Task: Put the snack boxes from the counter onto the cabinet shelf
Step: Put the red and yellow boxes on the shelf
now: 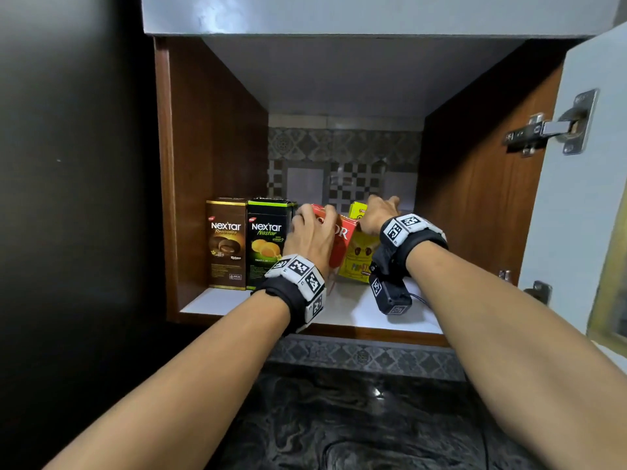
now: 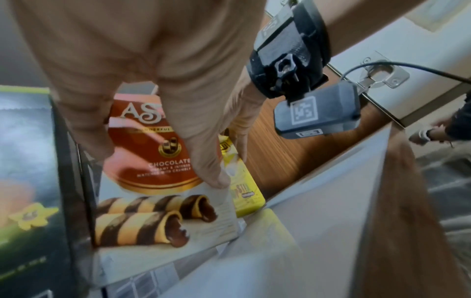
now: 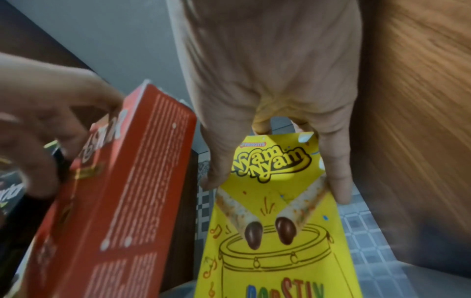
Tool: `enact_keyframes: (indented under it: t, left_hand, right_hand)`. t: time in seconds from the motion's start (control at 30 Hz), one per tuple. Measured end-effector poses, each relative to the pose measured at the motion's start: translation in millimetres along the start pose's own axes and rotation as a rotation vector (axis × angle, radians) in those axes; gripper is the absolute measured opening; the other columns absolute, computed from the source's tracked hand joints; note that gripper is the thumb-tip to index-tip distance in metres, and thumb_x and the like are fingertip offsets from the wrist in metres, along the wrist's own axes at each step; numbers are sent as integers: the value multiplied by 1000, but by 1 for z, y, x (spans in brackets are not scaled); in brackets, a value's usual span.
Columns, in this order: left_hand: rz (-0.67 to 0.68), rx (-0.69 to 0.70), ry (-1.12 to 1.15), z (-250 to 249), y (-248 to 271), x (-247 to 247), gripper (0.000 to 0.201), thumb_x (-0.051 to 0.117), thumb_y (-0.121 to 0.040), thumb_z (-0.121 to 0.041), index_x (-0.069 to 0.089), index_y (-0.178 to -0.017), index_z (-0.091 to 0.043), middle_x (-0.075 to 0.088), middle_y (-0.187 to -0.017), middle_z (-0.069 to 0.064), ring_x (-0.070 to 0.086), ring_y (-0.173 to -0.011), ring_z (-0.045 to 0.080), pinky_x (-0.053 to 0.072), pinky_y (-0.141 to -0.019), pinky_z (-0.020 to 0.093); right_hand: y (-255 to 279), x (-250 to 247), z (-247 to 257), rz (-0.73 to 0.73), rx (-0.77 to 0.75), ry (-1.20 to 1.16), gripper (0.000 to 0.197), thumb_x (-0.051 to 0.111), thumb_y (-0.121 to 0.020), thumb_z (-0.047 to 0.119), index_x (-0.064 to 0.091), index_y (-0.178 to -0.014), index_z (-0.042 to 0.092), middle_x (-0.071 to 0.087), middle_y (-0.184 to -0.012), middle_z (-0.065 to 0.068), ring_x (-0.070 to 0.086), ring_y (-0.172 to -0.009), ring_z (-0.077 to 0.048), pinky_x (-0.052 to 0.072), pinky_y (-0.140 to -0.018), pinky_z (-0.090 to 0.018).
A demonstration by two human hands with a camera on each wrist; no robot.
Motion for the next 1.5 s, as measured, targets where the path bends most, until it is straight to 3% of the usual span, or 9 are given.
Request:
enact_keyframes:
  t: [0.33, 0.5, 0.6, 0.7, 0.8, 0.97, 1.13, 1.33, 1.5]
  left_hand:
    - [13, 35, -375, 21, -6, -7, 100, 73, -67, -62, 30, -144, -14, 9, -160, 14, -4, -147, 37, 5, -113, 65]
    - [32, -3, -368, 23, -9, -4, 103, 74, -69, -58, 26, -147, -12, 6, -161, 17, -7, -148, 37, 4, -113, 66]
    - [46, -18, -374, 23, -12, -2, 102, 75, -70, -56, 24, -147, -12, 5, -160, 19, -8, -148, 37, 3, -113, 66]
    - [56, -29, -383, 23, -14, 1, 103, 75, -70, -54, 22, -148, -12, 4, -160, 20, -8, -147, 37, 3, -113, 66]
    - [63, -32, -384, 22, -15, 3, 104, 75, -70, -54, 22, -149, -13, 4, -160, 21, -9, -147, 38, 2, -113, 66]
    - [62, -29, -388, 24, -17, 5, 105, 74, -69, -57, 21, -148, -12, 3, -160, 23, -9, -147, 39, 1, -112, 66]
    - [72, -39, -398, 25, -20, 7, 106, 74, -68, -59, 21, -148, -14, 3, -159, 23, -9, -147, 39, 1, -112, 66]
    - [89, -35, -403, 28, -17, 10, 115, 72, -71, -59, 6, -152, -13, 0, -159, 24, -10, -147, 39, 1, -112, 66]
    - [97, -40, -397, 29, -11, 8, 116, 69, -74, -59, -2, -153, -13, -3, -160, 23, -12, -147, 38, 0, -113, 65]
  right_hand:
    - [13, 11, 24, 130, -176, -61, 51, 56, -89, 6, 52, -139, 17, 52, -142, -14, 53, -128, -32, 50, -102, -42]
    - [23, 23, 27, 328, -161, -242, 93, 48, -86, 0, -7, -156, 26, 21, -162, -14, 62, -117, -33, 55, -97, -45]
    - [22, 35, 26, 458, -128, -265, 105, 49, -81, 0, -27, -150, 21, 45, -143, -26, 64, -107, -35, 54, -95, -53]
    - [26, 46, 22, 577, -145, -205, 82, 46, -82, -4, 4, -152, 6, 50, -77, -12, 60, -68, -22, 51, -100, -51]
    - [37, 50, 23, 652, -186, -167, 20, 43, -86, -9, 53, -97, 5, 49, -73, -6, 54, -44, -9, 56, -81, -39]
    - [28, 59, 23, 640, -218, -160, 36, 50, -84, -10, 55, -120, -8, 63, -99, -18, 58, -86, -26, 51, -99, -50]
    - [14, 66, 11, 587, -166, -238, 55, 54, -88, -2, 41, -141, -5, 51, -82, -1, 56, -90, -24, 50, -99, -44]
    - [20, 66, 11, 623, -127, -178, 78, 50, -75, -12, 27, -146, 9, 52, -81, -10, 48, -85, -26, 41, -106, -59]
    - [12, 65, 12, 587, -114, -231, 106, 52, -71, -8, -2, -155, 26, 59, -125, -27, 60, -100, -31, 46, -101, -60]
Point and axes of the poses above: each hand's wrist, its own y-axis away from the middle knuckle, its own x-axis out of the palm, z = x × y, the point moved 7 cm from there along -y, towards the middle knuckle
